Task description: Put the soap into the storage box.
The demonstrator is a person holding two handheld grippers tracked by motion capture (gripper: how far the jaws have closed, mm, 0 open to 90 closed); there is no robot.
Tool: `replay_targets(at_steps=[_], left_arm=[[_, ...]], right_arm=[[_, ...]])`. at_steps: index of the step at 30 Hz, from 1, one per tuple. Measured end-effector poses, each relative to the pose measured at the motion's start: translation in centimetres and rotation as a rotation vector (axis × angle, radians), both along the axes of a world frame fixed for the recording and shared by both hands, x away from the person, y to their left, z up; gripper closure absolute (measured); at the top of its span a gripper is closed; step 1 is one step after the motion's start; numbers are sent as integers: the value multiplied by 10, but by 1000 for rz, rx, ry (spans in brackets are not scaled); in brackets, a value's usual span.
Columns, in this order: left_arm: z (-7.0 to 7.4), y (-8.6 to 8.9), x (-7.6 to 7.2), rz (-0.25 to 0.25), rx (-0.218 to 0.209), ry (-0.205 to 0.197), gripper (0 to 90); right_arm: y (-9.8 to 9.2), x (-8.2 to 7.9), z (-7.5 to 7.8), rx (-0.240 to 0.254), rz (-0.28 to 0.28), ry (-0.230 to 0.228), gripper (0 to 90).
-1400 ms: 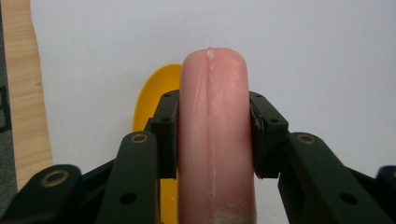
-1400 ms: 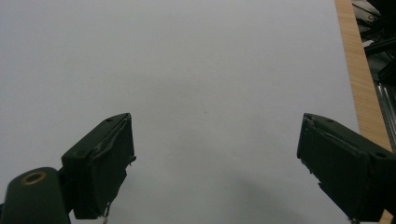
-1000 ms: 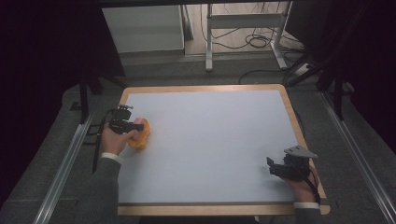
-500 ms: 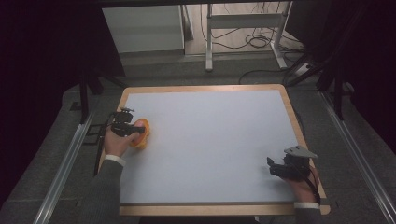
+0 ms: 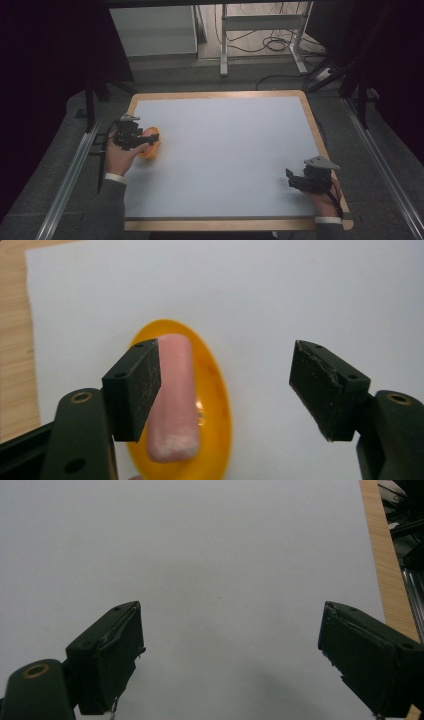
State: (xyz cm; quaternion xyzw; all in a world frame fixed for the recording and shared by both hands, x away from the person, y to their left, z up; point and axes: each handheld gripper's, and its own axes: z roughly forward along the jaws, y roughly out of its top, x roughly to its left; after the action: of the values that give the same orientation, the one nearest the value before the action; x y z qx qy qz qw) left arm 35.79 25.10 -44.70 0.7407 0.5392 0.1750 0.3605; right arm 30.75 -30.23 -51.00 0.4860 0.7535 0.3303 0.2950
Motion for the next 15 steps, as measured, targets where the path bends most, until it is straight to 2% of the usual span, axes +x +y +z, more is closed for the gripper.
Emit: replay_targets(at_steps=[3,7,13,15], left_arm=[[0,-6,-9,-45,-5,-14,289],[-7,-14,-19,-84,-31,-15,288],[-21,-23,-41,-128,-53,-24,287],[-26,-26,-49,-135,-48,-31,287]], right_arm=[[0,0,0,-2,0,0,108],[0,-1,0,1,3,-3,108],[0,-1,1,-2,2,-3,107],[1,-1,1,1,4,-4,107]])
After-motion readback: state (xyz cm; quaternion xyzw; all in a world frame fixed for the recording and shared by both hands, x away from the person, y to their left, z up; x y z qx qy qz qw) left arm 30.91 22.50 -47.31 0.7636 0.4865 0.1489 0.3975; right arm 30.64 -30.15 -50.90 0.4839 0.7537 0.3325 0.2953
